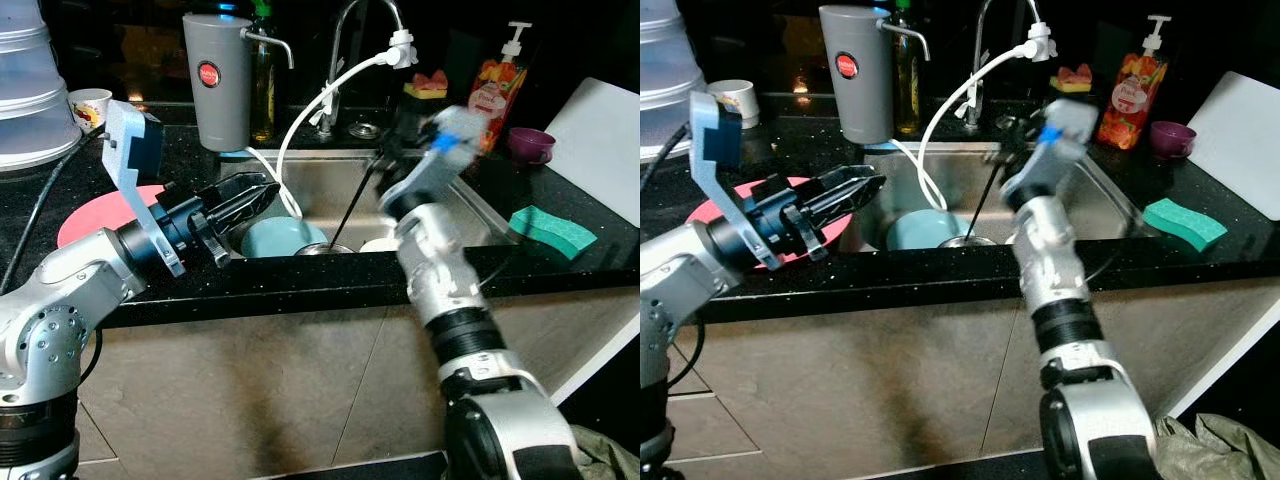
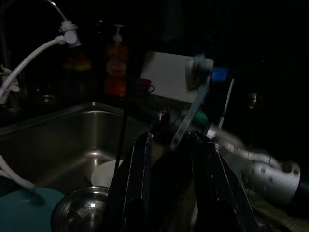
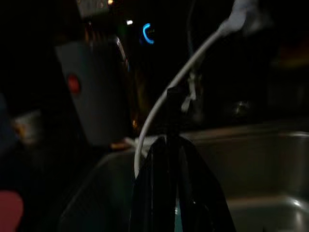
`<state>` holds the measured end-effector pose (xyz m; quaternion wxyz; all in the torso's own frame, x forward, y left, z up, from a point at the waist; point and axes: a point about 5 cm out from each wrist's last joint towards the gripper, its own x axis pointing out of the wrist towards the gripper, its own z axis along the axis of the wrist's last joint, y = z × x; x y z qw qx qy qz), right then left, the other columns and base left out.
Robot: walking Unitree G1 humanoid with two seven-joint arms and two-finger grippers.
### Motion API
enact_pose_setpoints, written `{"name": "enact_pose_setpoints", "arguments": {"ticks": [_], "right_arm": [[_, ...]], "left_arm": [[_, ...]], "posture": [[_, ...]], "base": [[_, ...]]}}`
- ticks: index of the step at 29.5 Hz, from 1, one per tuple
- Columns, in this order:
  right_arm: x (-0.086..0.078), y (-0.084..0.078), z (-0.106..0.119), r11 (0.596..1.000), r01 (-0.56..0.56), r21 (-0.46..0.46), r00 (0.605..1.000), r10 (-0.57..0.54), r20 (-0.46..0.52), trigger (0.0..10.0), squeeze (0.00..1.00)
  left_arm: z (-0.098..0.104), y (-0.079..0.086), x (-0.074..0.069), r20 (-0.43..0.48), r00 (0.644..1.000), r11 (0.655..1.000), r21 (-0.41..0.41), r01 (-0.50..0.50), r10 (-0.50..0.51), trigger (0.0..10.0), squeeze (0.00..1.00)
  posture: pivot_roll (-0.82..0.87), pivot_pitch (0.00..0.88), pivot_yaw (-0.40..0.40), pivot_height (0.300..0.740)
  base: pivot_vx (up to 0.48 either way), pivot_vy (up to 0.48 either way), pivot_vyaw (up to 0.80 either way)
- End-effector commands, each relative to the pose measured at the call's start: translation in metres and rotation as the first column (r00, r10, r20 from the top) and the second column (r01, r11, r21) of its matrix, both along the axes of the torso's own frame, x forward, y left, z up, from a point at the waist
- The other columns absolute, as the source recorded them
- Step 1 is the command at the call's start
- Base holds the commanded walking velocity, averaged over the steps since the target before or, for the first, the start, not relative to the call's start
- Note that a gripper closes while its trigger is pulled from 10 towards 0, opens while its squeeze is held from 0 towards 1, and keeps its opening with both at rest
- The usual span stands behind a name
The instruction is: Kitchen organization
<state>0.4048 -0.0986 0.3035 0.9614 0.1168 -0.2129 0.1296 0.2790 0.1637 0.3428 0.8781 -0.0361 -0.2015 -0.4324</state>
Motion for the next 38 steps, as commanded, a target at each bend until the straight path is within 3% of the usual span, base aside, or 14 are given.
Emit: {"name": "enact_pose_setpoints", "arguments": {"ticks": [1,5,6,7,13,14,15,16,20,25,28,31,33,38], "right_arm": [[0.0,0.008,-0.017,0.999,-0.015,-0.046,1.0,0.014,-0.021,10.0,0.0],[0.0,0.017,-0.03,0.997,-0.033,-0.071,0.999,0.031,-0.038,10.0,0.0],[0.0,0.019,-0.032,0.996,-0.04,-0.085,0.998,0.037,-0.042,10.0,0.13],[-0.001,0.021,-0.034,0.995,-0.047,-0.092,0.998,0.043,-0.047,10.0,1.0],[-0.001,0.019,-0.031,0.997,-0.05,-0.065,0.998,0.048,-0.028,10.0,1.0],[-0.002,0.015,-0.021,0.998,-0.048,-0.033,0.999,0.048,0.023,10.0,1.0],[-0.005,0.013,-0.013,0.998,-0.054,-0.018,0.996,0.055,0.065,10.0,0.02],[-0.012,0.007,0.002,0.998,-0.056,0.001,0.989,0.055,0.134,10.0,0.0],[-0.026,0.0,0.016,0.998,-0.069,0.015,0.976,0.064,0.208,10.0,0.0],[-0.04,-0.006,0.02,0.996,-0.09,0.014,0.966,0.084,0.245,10.0,0.0],[-0.05,-0.01,0.012,0.995,-0.104,0.008,0.967,0.099,0.234,10.0,0.0],[-0.056,-0.014,0.004,0.994,-0.105,0.036,0.976,0.096,0.197,10.0,0.0],[-0.059,-0.015,-0.001,0.994,-0.101,0.047,0.98,0.091,0.179,10.0,0.0],[-0.065,-0.016,-0.004,0.993,-0.095,0.063,0.985,0.085,0.15,10.0,0.0]], "left_arm": [[0.001,-0.003,-0.002,0.004,1.0,1.0,0.007,0.012,-0.012,10.0,0.0],[-0.001,-0.002,-0.001,0.0,1.0,1.0,0.005,0.006,-0.006,10.0,0.0],[-0.002,-0.001,0.0,-0.003,1.0,1.0,0.006,0.0,0.0,10.0,0.0],[-0.004,0.001,0.001,-0.008,1.0,1.0,0.006,-0.009,0.009,10.0,0.0],[-0.007,0.004,0.005,-0.021,0.999,0.999,0.007,-0.035,0.035,10.0,0.0],[-0.008,0.005,0.007,-0.027,0.998,0.999,0.008,-0.049,0.05,10.0,0.0],[-0.008,0.006,0.008,-0.03,0.998,0.998,0.009,-0.058,0.058,10.0,0.0],[-0.01,0.008,0.009,-0.041,0.996,0.997,0.015,-0.079,0.08,10.0,0.0],[-0.018,0.012,0.019,-0.093,0.982,0.986,0.057,-0.16,0.165,10.0,0.0],[-0.031,0.02,0.035,-0.173,0.935,0.948,0.131,-0.29,0.31,10.0,0.0],[-0.039,0.031,0.044,-0.168,0.872,0.876,0.253,-0.411,0.459,10.0,0.0],[-0.036,0.041,0.046,-0.157,0.828,0.831,0.266,-0.489,0.538,10.0,0.0],[-0.032,0.05,0.047,-0.15,0.777,0.783,0.257,-0.567,0.612,10.0,0.0],[-0.029,0.081,0.054,-0.135,0.542,0.558,0.245,-0.793,0.83,10.0,0.0]], "posture": [[0.14,0.12,-0.064,0.74],[0.14,0.121,-0.065,0.74],[0.14,0.121,-0.065,0.74],[0.14,0.122,-0.065,0.74],[0.13,0.123,-0.07,0.74],[0.13,0.124,-0.071,0.74],[0.13,0.124,-0.071,0.74],[0.13,0.127,-0.07,0.74],[0.12,0.131,-0.064,0.74],[0.12,0.136,-0.061,0.74],[0.12,0.143,-0.058,0.74],[0.13,0.147,-0.051,0.74],[0.13,0.15,-0.049,0.74],[0.13,0.151,-0.046,0.74]], "base": [[0.0,0.0,0.0],[0.0,0.0,0.0],[0.0,0.0,0.0],[0.0,0.0,0.0],[0.0,0.0,0.0],[0.0,0.0,0.0],[0.0,0.0,0.0],[0.0,0.0,0.0],[0.0,0.0,0.0],[0.0,0.0,0.0],[0.0,0.0,0.0],[0.0,0.0,0.0],[0.0,0.0,0.0],[0.0,0.0,0.0]]}}
